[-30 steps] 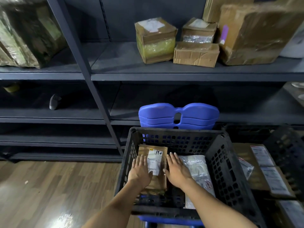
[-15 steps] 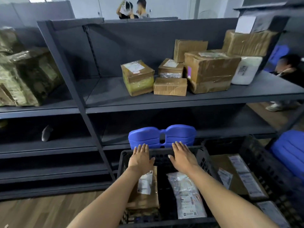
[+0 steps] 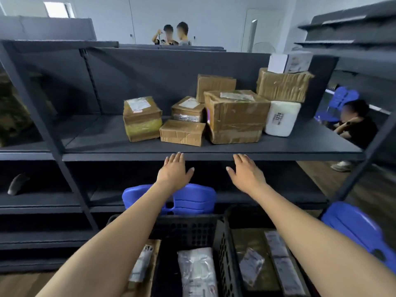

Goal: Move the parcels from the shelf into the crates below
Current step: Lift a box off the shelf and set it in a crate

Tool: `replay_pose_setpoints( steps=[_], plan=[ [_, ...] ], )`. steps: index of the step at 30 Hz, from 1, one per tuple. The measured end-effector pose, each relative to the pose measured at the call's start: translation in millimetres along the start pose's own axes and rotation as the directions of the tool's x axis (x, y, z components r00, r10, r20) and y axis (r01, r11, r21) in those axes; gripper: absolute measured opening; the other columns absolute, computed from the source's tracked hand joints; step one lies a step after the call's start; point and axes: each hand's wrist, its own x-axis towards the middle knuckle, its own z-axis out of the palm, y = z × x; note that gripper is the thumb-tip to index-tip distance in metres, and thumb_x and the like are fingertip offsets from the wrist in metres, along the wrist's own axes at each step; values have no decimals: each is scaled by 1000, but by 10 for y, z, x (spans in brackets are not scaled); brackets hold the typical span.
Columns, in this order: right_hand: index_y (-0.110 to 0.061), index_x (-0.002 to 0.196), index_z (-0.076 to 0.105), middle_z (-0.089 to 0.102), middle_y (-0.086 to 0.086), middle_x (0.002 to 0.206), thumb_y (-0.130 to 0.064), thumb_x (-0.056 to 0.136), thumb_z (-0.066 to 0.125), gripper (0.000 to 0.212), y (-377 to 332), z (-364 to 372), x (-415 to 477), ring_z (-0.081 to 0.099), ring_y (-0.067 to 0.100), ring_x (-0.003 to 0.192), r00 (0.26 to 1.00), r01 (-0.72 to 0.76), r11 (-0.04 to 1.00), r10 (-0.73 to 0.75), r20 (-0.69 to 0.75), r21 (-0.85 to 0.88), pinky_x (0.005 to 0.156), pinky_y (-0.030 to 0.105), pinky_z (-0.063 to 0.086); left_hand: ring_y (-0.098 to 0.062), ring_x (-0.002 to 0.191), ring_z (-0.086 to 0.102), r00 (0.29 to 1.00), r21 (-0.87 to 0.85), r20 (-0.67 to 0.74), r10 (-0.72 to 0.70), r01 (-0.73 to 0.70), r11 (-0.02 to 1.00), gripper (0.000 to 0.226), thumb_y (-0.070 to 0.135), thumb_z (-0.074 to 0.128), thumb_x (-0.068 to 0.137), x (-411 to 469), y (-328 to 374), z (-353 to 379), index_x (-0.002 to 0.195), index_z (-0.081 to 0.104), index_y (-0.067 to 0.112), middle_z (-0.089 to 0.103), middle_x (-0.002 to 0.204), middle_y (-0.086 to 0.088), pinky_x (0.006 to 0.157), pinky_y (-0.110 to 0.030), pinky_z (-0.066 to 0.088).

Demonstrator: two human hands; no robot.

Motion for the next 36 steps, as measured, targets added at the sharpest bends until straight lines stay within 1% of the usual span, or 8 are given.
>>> replay_pose_setpoints(
  steps=[9,13,20,24,27,29,32,36],
  plan=[
    [-11,150,23,23,5,157,-45,100,34,62,735,-688,599,23,24,143,994,-4,997,13,-107,83,108,42,33,-30,149,12,989,-52,-147,-16,8,999,69,44,36,100,530,744,-317,152,16,3,17,160,-14,122,-39,10],
    [-9,150,24,24,6,157,-44,100,34,61,896,-870,850,25,25,143,985,-6,994,25,-172,107,108,41,32,-31,147,16,983,-27,-184,7,-12,1000,67,44,37,100,797,889,-487,150,22,2,23,158,-14,122,-41,12],
    [-9,150,25,26,7,156,-45,99,33,62,1008,-1106,1318,27,26,141,971,-58,992,82,-224,115,106,44,34,-29,148,14,976,-27,-219,-8,2,1000,68,46,34,100,1267,1060,-761,152,19,4,20,159,-13,121,-41,14],
    [-7,150,23,22,9,157,-46,100,32,64,1037,-1196,1570,22,26,144,963,-77,987,110,-247,140,110,43,29,-33,139,34,965,-77,-242,-99,83,994,68,54,33,98,1558,1119,-824,146,33,5,39,150,-13,109,-48,36],
    [-7,150,23,24,10,157,-48,99,30,65,1060,-1223,1761,26,29,142,962,-92,982,130,-242,163,109,44,31,-33,131,44,956,-144,-230,-182,151,978,73,61,29,95,1782,1102,-842,143,37,6,47,144,-13,99,-48,45],
    [-7,149,24,26,11,156,-51,99,28,67,1071,-1227,1881,29,30,141,961,-106,974,152,-230,200,108,45,32,-33,124,50,944,-200,-231,-236,191,961,75,63,27,94,1903,1102,-848,141,40,6,52,138,-13,93,-44,47],
    [-7,148,28,33,13,152,-54,98,27,69,1081,-1216,2008,34,31,138,964,-131,959,183,-195,252,106,43,34,-31,105,62,939,-282,-180,-293,236,930,75,64,25,94,2066,1098,-841,130,51,4,64,119,-13,76,-37,48],
    [-9,144,36,45,13,143,-52,98,28,63,1107,-1164,2099,44,32,129,965,-155,940,210,-158,305,98,41,38,-31,97,63,936,-416,-158,-316,227,880,60,55,33,97,2193,1095,-823,106,61,3,64,93,-8,70,-33,43]
  ],
)
